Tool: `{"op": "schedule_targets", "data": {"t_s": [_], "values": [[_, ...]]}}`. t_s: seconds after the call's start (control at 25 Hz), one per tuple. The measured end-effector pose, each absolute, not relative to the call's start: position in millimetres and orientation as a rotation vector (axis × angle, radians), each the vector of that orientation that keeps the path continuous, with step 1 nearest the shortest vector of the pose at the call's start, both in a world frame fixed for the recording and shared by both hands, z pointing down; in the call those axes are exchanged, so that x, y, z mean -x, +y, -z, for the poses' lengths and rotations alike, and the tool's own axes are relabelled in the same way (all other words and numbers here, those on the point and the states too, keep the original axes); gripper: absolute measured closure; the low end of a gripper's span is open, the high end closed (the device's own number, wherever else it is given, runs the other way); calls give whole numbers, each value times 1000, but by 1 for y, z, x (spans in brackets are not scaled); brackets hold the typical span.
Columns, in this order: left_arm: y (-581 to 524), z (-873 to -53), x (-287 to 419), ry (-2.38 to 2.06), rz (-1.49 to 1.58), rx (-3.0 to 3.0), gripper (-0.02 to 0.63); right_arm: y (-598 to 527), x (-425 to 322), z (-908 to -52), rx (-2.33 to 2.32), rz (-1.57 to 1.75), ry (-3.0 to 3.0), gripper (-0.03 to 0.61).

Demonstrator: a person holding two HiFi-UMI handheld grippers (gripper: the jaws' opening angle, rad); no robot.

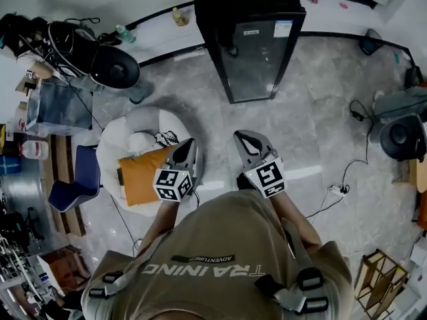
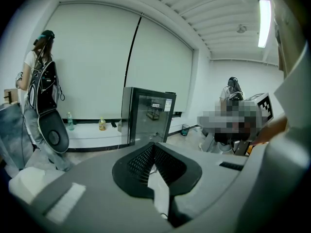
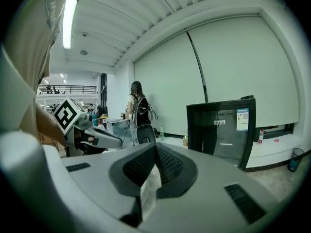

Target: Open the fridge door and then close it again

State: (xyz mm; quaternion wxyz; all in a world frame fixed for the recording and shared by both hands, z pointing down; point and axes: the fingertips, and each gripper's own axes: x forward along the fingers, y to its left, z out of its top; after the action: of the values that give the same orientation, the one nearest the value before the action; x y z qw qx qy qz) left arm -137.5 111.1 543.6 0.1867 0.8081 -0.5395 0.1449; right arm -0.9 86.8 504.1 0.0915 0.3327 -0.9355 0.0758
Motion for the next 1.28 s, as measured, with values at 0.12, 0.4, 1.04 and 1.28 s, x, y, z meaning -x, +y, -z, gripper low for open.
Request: {"op": "schedule_targets", "data": {"t_s": [0.12,0.4,1.04,1.28], "values": [[86,-539,123,-1512,-392,-2288,612,60,-9,-505,-974,-212,-2787,583],[48,-538,103,-1524,-342,-2264,612,17,-26,-511,-955,-206,-2799,583],[-5,-546,124,-1535,-328,-2230,612,-28,-17,-524,-935,-262,-2759,583],[-61,-541,130,-1509,-320,-2319,612,-64,-2,-516,-959,-221,-2744,583]]}}
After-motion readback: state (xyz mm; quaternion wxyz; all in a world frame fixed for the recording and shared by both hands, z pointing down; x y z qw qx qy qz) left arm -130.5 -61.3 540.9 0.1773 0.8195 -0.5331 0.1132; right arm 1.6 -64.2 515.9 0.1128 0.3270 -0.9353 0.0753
